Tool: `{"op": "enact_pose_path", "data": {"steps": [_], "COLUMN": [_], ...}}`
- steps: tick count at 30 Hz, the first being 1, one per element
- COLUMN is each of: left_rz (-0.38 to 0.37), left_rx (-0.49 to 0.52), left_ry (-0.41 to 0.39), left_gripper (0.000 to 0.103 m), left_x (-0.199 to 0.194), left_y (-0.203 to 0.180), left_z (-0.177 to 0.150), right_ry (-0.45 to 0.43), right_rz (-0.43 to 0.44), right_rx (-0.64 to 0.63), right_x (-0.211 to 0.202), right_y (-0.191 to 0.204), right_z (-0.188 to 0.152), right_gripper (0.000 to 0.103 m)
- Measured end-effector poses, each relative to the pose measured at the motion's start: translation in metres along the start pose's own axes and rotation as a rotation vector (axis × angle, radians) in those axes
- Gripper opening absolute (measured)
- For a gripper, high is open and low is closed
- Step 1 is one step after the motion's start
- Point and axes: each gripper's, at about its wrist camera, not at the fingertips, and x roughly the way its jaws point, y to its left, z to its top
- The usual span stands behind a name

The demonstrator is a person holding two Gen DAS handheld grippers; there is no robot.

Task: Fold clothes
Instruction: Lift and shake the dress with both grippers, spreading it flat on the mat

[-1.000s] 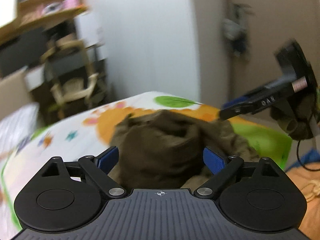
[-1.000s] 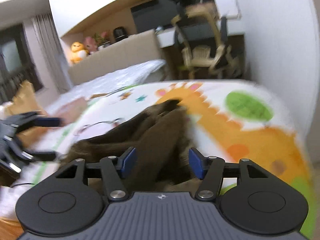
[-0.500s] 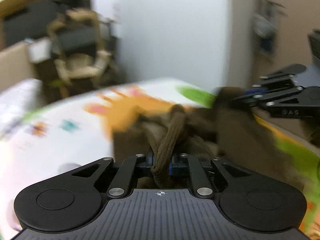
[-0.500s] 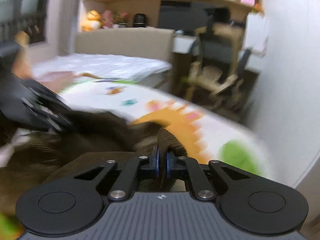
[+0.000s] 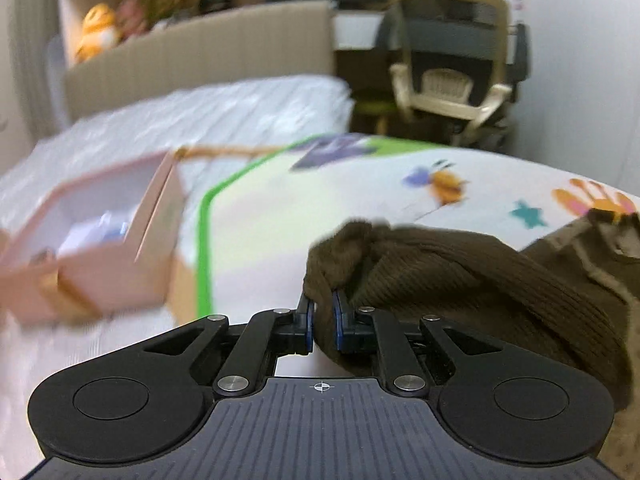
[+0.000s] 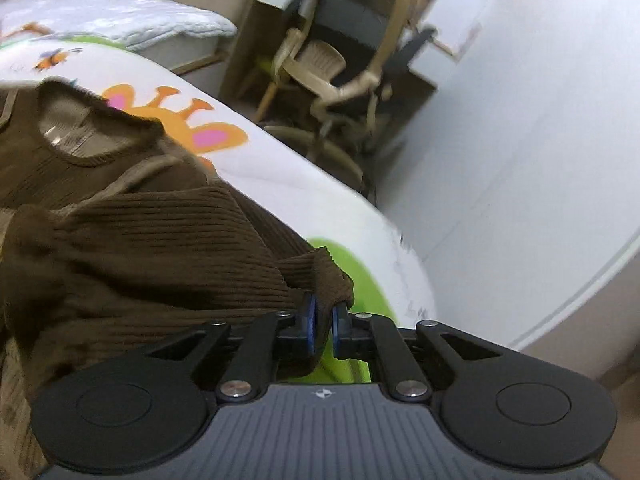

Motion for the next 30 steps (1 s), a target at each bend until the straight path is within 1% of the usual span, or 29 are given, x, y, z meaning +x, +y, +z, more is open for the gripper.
{"op": "enact_pose_path", "data": {"steps": [2,3,4,5,6,7,9,11,12,13,14,15,16,17,19,21,22,24,25,26,27,30], "left_rz": [-0.045,-0.067,-0.092,-0.12,-0.143,-0.163,-0.215,-0.268,-0.292,-0.317,-0.343,-0.368,-0.389,-0.409,-0.442,-0.455,-0.455,-0.449,-0.45,-0.451,-0.453,-0.466], "left_rx": [-0.046,-0.063,-0.078,-0.092,-0.102,-0.107,-0.102,-0.088,-0.076,-0.067,-0.058,-0.049,-0.04,-0.03,-0.005,0.029,0.047,0.082,0.098,0.112,0.126,0.161], "left_ry": [0.011,0.009,0.007,0.002,-0.006,-0.015,-0.021,-0.025,-0.027,-0.027,-0.023,-0.017,-0.006,0.008,0.034,0.049,0.053,0.051,0.048,0.048,0.048,0.049], "left_gripper": [0.015,0.017,0.026,0.037,0.042,0.049,0.053,0.062,0.066,0.073,0.075,0.076,0.077,0.079,0.083,0.088,0.09,0.093,0.093,0.094,0.094,0.094], "left_x": [-0.012,-0.022,-0.031,-0.04,-0.047,-0.052,-0.059,-0.065,-0.069,-0.072,-0.072,-0.072,-0.072,-0.071,-0.074,-0.078,-0.08,-0.089,-0.095,-0.101,-0.108,-0.131], "left_y": [0.014,0.019,0.021,0.022,0.021,0.017,0.003,-0.013,-0.023,-0.033,-0.043,-0.054,-0.063,-0.072,-0.085,-0.093,-0.096,-0.098,-0.099,-0.099,-0.099,-0.099], "left_z": [-0.004,-0.007,-0.009,-0.011,-0.012,-0.011,-0.009,-0.008,-0.007,-0.007,-0.007,-0.007,-0.009,-0.011,-0.017,-0.026,-0.03,-0.039,-0.043,-0.047,-0.052,-0.066], "right_ry": [-0.045,-0.081,-0.116,-0.147,-0.16,-0.162,-0.159,-0.133,-0.122,-0.115,-0.119,-0.13,-0.158,-0.182,-0.202,-0.17,-0.151,-0.112,-0.102,-0.097,-0.092,-0.098], "right_rz": [0.052,0.077,0.108,0.151,0.194,0.232,0.296,0.315,0.308,0.288,0.257,0.221,0.188,0.129,-0.016,-0.152,-0.181,-0.185,-0.163,-0.117,-0.063,0.082], "right_rx": [0.101,0.142,0.171,0.189,0.185,0.169,0.117,0.012,-0.053,-0.122,-0.188,-0.254,-0.303,-0.315,-0.281,-0.173,-0.125,-0.041,-0.003,0.029,0.055,0.076], "right_x": [-0.019,-0.032,-0.045,-0.059,-0.069,-0.077,-0.09,-0.086,-0.082,-0.076,-0.072,-0.067,-0.067,-0.065,-0.053,-0.037,-0.035,-0.039,-0.044,-0.052,-0.064,-0.107], "right_y": [-0.011,-0.016,-0.019,-0.02,-0.016,-0.009,0.009,0.037,0.054,0.07,0.083,0.095,0.101,0.1,0.087,0.057,0.043,0.02,0.012,0.008,0.005,0.012], "right_z": [0.003,0.005,0.006,0.006,0.004,0.002,-0.003,-0.006,-0.009,-0.014,-0.018,-0.022,-0.025,-0.023,-0.012,-0.005,-0.005,-0.011,-0.015,-0.021,-0.029,-0.055], "right_gripper": [0.025,0.047,0.064,0.068,0.072,0.074,0.075,0.08,0.082,0.082,0.082,0.083,0.083,0.082,0.08,0.079,0.079,0.079,0.08,0.081,0.085,0.091]}}
